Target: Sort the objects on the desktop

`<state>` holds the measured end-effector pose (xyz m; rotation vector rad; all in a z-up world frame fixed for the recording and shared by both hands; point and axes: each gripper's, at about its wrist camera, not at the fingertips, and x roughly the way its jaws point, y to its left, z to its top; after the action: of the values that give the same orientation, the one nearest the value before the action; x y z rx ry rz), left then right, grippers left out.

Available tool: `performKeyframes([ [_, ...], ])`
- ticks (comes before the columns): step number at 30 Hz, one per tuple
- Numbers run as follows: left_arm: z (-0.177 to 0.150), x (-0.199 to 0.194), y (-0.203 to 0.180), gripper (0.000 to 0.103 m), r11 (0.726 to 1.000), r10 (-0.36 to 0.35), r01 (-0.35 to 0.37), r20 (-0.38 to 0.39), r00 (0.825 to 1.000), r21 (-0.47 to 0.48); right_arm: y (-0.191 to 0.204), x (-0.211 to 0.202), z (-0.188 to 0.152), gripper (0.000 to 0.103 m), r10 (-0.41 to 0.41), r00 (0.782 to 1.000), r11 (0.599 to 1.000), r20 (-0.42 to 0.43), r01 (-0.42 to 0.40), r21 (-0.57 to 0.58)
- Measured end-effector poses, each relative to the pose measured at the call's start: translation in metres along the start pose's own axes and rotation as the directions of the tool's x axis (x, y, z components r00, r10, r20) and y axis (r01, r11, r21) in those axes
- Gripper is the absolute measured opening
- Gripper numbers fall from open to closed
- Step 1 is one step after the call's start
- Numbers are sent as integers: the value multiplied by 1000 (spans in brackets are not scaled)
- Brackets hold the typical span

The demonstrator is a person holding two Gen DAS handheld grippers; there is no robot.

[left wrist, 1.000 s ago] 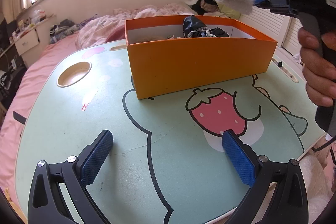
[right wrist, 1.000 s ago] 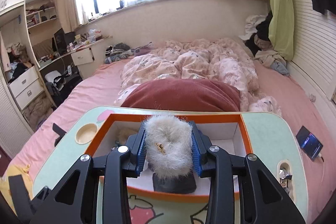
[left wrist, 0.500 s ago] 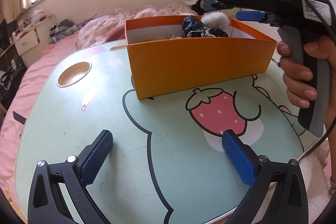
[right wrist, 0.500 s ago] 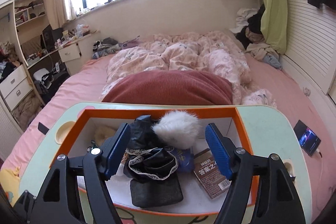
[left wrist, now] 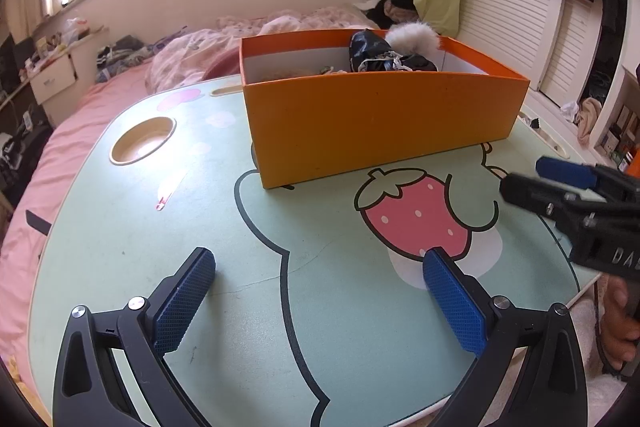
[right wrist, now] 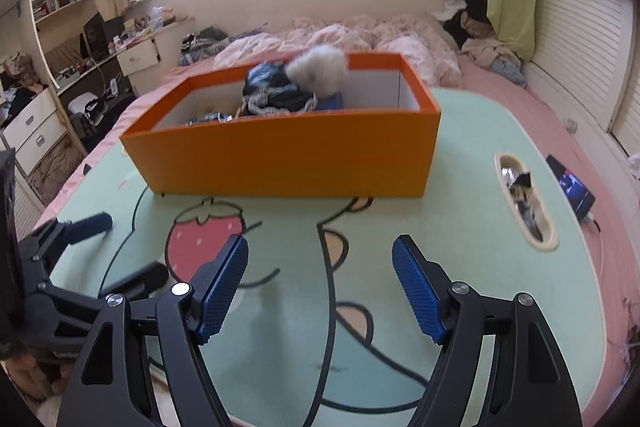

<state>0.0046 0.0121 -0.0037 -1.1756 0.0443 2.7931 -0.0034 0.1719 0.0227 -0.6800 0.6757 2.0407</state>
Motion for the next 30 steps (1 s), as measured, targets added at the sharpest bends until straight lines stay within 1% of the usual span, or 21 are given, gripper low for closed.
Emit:
performKeyframes([
  [1,0,0,0,103,1000,0,0,-1,1000,0,3,5,-3,78,-9,1000,1000,-24,9,-9],
  [2,0,0,0,103,1000,0,0,0,1000,1,8,6,-5,85,-39,999,998,2,39,-44],
  [3,0,0,0,103,1000,-1,1,-1,1000,0,13,10,-6,90,-70,998,995,-1,70,-66],
  [4,0,-1,0,103,1000,0,0,0,1000,1,17,11,-7,94,-94,995,992,23,95,-82],
  [5,0,-1,0,103,1000,-1,1,1,1000,1,16,12,-7,100,-87,996,993,22,89,-72],
  [6,0,-1,-1,103,1000,1,-1,0,1000,2,14,13,-6,102,-88,996,994,22,89,-62],
  [13,1,0,-1,103,1000,-3,3,-4,1000,1,7,15,-2,102,-84,996,994,21,85,-64],
  [30,1,0,-2,103,1000,-2,2,-5,1000,0,9,15,-3,102,-85,996,994,20,86,-63],
])
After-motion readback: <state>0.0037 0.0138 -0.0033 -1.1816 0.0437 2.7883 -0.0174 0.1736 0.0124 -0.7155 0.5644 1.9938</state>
